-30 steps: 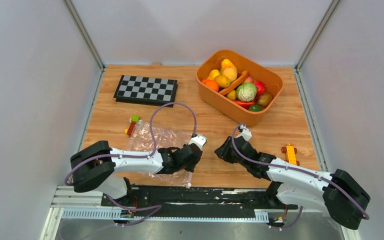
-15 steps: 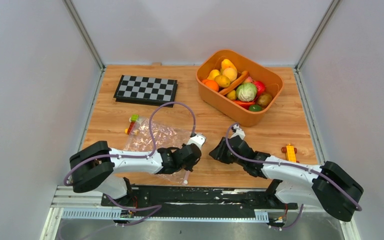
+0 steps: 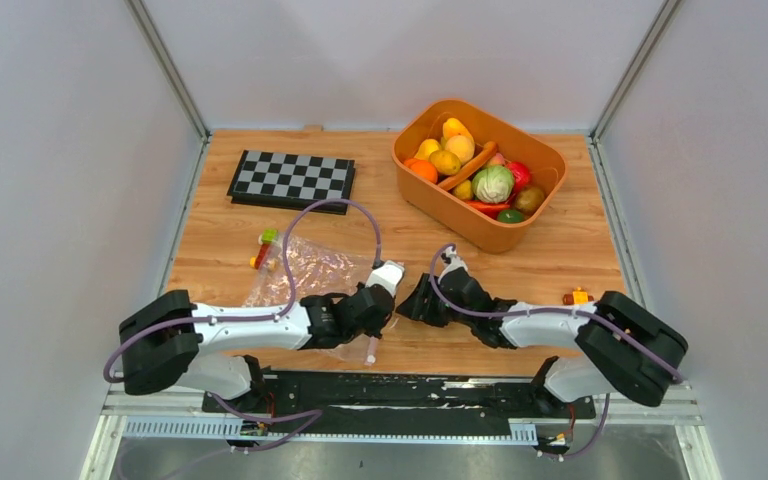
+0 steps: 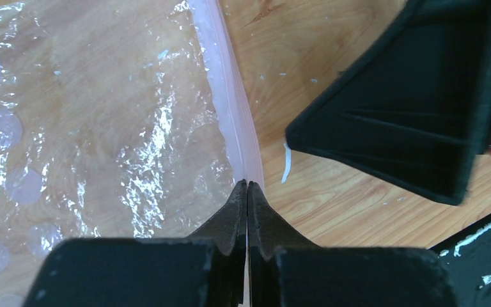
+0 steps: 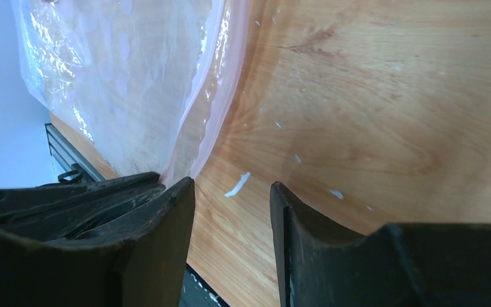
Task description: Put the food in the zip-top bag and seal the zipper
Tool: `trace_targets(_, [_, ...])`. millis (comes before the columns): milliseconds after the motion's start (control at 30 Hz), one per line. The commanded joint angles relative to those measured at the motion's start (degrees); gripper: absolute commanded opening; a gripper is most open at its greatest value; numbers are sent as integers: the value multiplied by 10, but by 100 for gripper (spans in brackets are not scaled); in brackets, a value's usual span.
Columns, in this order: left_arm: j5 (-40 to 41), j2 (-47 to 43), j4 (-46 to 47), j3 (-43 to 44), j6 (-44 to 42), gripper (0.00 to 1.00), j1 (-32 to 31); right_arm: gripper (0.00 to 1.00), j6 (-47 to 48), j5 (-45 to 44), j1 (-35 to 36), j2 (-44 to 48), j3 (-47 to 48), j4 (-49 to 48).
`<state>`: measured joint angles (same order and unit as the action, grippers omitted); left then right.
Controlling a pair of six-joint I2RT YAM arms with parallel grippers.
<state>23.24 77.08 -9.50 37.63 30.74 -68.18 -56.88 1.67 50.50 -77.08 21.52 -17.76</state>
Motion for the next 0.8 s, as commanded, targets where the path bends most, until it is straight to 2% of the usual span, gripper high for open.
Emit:
trace_targets(0, [24, -33, 1, -9, 3, 0, -3, 47, -36, 19, 13, -52, 28, -101])
trace_targets(267, [26, -55, 0, -17, 10, 0, -4, 42, -103, 15, 32, -150, 20, -237])
trace_targets(333, [28, -63, -2, -17, 10, 0, -3, 38, -118, 17, 34, -175, 16, -286])
trace_targets(433, [32, -74, -7, -20, 10, 0, -3, 30, -127, 19, 35, -202, 19, -316])
trace_targets(567, [36, -91, -13, -25, 11, 0, -3, 1, -124, 17, 35, -216, 27, -312])
trace_targets(667, [37, -95, -15, -29, 8, 0, -3, 0, -102, 21, 35, -204, 25, -321])
trace_targets(767, [27, -92, -9, -34, 5, 25, -3, 0, -63, 22, 40, -165, 42, -260])
